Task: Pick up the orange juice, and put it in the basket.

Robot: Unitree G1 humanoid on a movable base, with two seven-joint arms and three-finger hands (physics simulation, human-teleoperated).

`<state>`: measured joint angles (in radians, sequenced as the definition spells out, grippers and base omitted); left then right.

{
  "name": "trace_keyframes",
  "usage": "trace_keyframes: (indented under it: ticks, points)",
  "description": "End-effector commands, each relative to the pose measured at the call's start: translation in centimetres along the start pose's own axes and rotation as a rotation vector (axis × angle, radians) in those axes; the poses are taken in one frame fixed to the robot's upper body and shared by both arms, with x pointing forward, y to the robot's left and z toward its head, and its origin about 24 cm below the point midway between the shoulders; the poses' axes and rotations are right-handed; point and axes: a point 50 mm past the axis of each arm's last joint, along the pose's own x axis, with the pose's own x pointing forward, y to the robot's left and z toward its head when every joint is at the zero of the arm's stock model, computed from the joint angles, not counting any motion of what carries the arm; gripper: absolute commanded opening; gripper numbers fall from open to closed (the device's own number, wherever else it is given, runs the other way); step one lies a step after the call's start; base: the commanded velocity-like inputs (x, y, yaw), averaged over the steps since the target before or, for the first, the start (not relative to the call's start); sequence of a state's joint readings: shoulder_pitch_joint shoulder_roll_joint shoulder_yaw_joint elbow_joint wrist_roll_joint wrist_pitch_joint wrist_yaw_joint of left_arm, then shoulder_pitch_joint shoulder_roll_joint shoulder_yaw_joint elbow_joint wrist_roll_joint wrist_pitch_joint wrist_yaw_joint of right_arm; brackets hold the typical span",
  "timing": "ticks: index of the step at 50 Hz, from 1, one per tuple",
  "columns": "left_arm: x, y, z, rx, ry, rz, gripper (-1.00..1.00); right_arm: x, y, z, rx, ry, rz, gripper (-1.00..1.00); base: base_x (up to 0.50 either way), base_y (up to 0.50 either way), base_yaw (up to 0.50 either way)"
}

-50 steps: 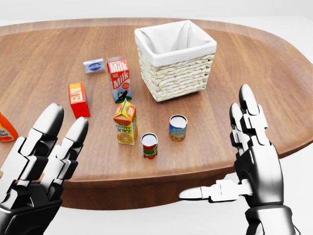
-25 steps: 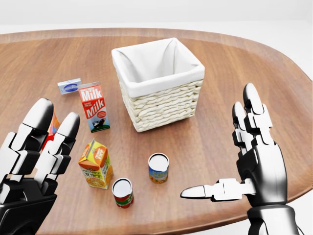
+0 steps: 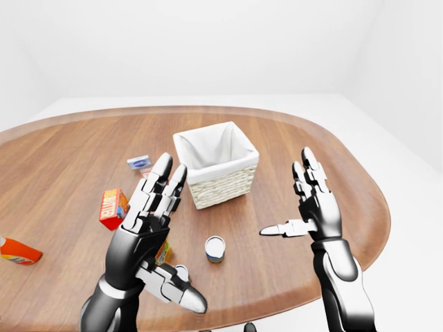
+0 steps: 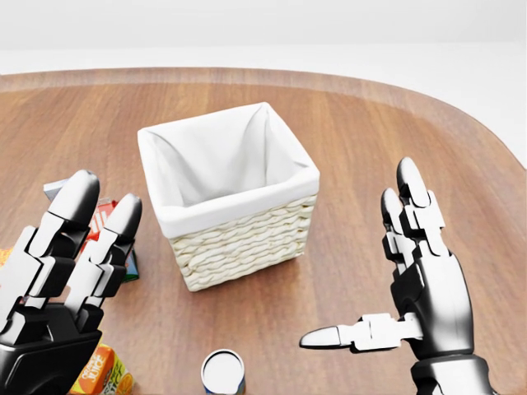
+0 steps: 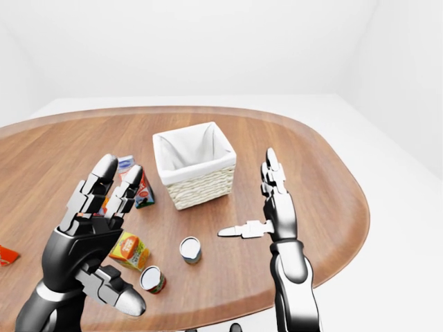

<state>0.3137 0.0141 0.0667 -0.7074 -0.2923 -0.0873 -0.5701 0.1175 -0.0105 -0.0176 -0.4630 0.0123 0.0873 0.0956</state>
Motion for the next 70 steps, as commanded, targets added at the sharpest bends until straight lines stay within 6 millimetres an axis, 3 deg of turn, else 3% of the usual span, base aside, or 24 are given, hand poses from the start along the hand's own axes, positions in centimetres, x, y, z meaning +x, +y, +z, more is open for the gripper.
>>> trace_keyframes:
  ticks: [1,11,27,32,36,37,38,40,42,44,46,50,54,55,65,70]
  points:
    - [0.0,0.0,0.2,-0.001,-0.01,0.002,1.0,-0.4,0.4,-0.4,0.004,0.022,0.017,1.0,0.46,-0.18,0.0]
    - [-0.1,-0.1,0.4,-0.004,-0.015,-0.001,1.0,-0.5,0.6,0.1,0.005,0.005,0.026,1.0,0.44,-0.17,0.0]
    - [-0.1,0.4,-0.2,0.017,0.011,0.016,1.0,-1.0,0.8,-1.3,-0.01,0.051,0.04,1.0,0.2,-0.04,0.0]
    - [0.5,1.5,1.3,0.143,-0.027,0.011,1.0,-0.9,0.6,-0.9,0.001,0.046,0.04,1.0,0.0,0.0,0.0]
    - [1.2,2.8,2.0,0.35,0.011,-0.015,1.0,-0.8,0.4,-0.9,-0.001,0.045,0.035,1.0,0.0,0.0,0.0]
    - [1.8,4.3,2.2,0.492,0.063,-0.047,1.0,-0.7,0.2,-0.8,0.002,0.044,0.029,1.0,0.0,0.0,0.0]
    - [1.9,4.4,2.3,0.499,0.065,-0.049,1.0,-0.7,0.2,-0.8,0.002,0.043,0.029,1.0,0.0,0.0,0.0]
    - [2.5,7.8,1.8,0.717,0.231,-0.057,1.0,-0.7,0.1,-1.2,0.011,0.051,0.02,1.0,0.0,0.0,0.0]
    - [2.7,9.1,2.3,0.778,0.265,-0.072,1.0,-0.8,0.2,-1.5,0.007,0.055,0.018,1.0,0.0,0.0,0.0]
    - [2.5,12.4,1.6,0.915,0.449,-0.023,1.0,-0.9,0.4,-1.3,0.003,0.052,0.022,1.0,0.0,0.0,0.0]
    - [1.5,13.0,0.5,0.863,0.526,-0.086,1.0,-0.8,0.4,-1.3,0.006,0.051,0.025,1.0,0.0,0.0,0.0]
    - [2.9,14.1,1.3,0.898,0.5,-0.073,1.0,-0.7,0.3,-1.3,0.007,0.052,0.019,1.0,0.0,0.0,0.0]
    - [4.0,13.2,2.3,0.848,0.384,-0.102,1.0,-0.9,0.3,-1.7,0.003,0.055,0.019,1.0,0.0,0.0,0.0]
    - [3.5,13.0,1.4,0.829,0.427,-0.119,1.0,-0.8,0.3,-1.6,0.002,0.055,0.017,1.0,0.0,0.0,0.0]
    - [3.1,13.2,0.0,0.772,0.462,-0.113,1.0,-0.7,-0.3,-1.7,0.018,0.059,-0.01,1.0,0.0,0.0,0.0]
    - [2.3,14.1,-2.4,0.714,0.566,-0.101,1.0,-0.8,-0.2,-2.0,0.021,0.062,-0.013,1.0,0.0,0.0,0.0]
